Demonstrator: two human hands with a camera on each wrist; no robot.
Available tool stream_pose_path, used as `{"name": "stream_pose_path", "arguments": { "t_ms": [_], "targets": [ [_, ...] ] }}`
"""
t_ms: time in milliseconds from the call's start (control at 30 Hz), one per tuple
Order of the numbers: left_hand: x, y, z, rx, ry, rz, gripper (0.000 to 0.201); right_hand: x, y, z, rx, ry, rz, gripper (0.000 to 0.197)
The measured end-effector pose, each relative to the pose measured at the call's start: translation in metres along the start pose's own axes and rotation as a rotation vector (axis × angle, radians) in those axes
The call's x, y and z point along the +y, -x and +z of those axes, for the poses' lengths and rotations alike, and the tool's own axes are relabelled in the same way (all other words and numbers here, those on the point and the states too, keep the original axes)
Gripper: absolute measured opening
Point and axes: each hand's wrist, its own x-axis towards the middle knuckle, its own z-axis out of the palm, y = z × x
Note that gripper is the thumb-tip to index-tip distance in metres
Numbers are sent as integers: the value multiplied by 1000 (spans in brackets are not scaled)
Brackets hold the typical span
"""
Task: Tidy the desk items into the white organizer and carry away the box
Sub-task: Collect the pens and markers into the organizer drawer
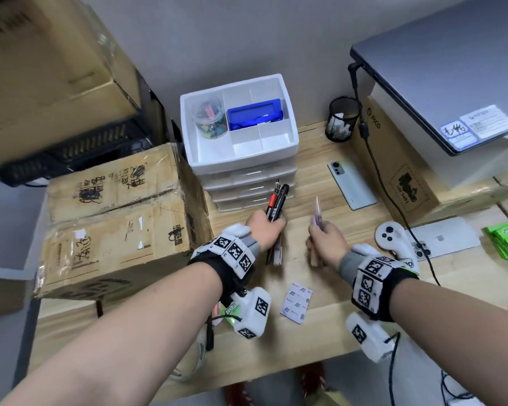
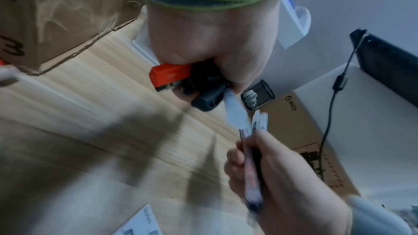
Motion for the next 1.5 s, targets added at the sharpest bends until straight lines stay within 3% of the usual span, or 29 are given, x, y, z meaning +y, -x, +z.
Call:
{"name": "stream_pose_path", "arguments": {
  "t_ms": [67, 133, 267, 367, 533, 667, 833, 933, 1000, 1200, 1300, 1500],
  "targets": [
    [11, 10, -7, 18, 29, 13, 25, -19, 7, 10, -109, -275, 21, 7],
    [20, 16, -12, 41, 47, 3, 26, -33, 10, 18, -157, -421, 66, 12],
    [38, 31, -33, 102, 70, 41, 30, -69, 25, 20, -319, -599, 107, 17],
    [44, 38, -50, 101, 126, 22, 30, -80, 32, 19, -396, -583, 46, 17],
    [49, 49, -78, 73, 179, -6, 17, -98, 38, 32, -404, -372, -74, 15],
    [50, 49, -98, 98, 100, 10, 21, -115, 42, 44, -420, -302, -76, 11],
    [55, 45, -124, 286, -5, 64, 22, -128, 35, 53, -281, -545, 61, 10],
    [56, 39, -149, 424, -37, 106, 8, -129, 21, 57, -149, -700, 132, 18],
    [53, 36, -166, 478, -100, 117, 5, -129, 12, 60, -176, -787, 190, 20],
    [42, 31, -187, 417, -286, 115, 18, -139, 2, 69, -285, -967, 257, 20],
    [40, 28, -182, 379, -367, 111, 25, -140, 4, 72, -263, -1058, 271, 43],
    [38, 31, -175, 336, -398, 155, 21, -130, 2, 76, -324, -1074, 279, 24]
  ]
}}
